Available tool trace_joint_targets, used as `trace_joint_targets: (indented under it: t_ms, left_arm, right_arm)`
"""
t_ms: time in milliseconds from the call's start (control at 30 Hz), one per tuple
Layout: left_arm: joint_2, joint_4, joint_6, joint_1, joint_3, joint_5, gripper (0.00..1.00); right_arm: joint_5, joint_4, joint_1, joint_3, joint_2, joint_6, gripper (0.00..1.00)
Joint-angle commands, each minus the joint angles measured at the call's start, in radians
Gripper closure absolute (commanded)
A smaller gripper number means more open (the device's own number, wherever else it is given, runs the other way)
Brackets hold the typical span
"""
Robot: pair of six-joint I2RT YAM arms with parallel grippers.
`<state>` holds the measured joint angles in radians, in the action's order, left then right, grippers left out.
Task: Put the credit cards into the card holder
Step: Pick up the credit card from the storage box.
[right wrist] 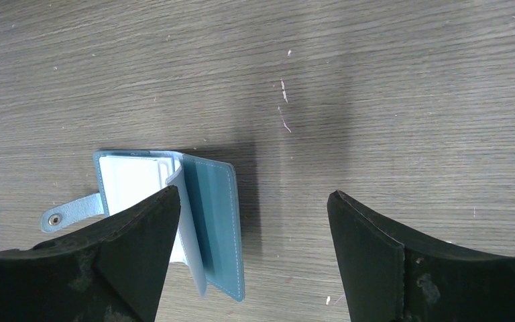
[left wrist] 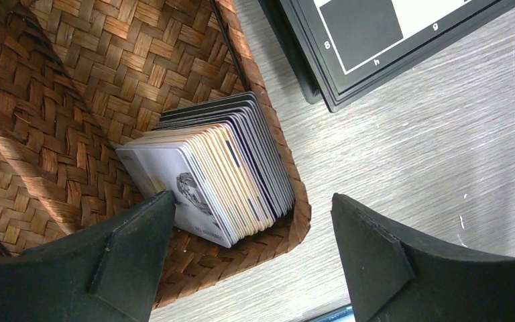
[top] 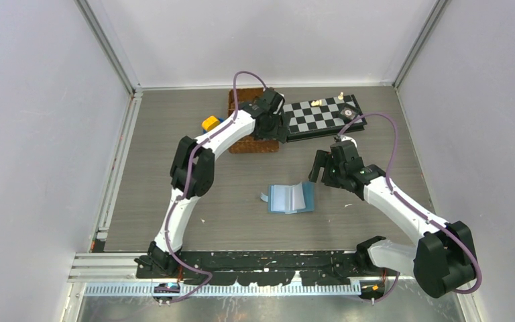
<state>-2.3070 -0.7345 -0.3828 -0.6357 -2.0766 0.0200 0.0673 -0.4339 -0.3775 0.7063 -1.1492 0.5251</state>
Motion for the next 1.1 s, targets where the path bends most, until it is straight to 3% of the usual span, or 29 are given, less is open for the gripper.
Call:
trace_joint_targets:
  t_ms: [0,433,900,1067]
  left_arm:
    - [0.08,0.066,-0.014,0.0,0.049,-0.015,0.12]
    - [0.16,0.183,-0.025,0.0,0.146,-0.043,0.14]
    - [0.155,0.191,-0.03,0.001,0.155,-0.056,0.21]
    - [0.133,0.139,-0.005,0.0,0.124,0.074,0.18]
  right_arm:
    - [-0.001,0.034,0.004,-0.005,0.023,-0.004,0.15]
    - [-0.013,0.035,0.007,-0.007,0.024,-0.002,0.15]
    - [-0.024,0.035,0.008,-0.008,0.014,-0.002,0.15]
    - [-0.029,0.034,0.008,-0.007,0.013,-0.002,0.15]
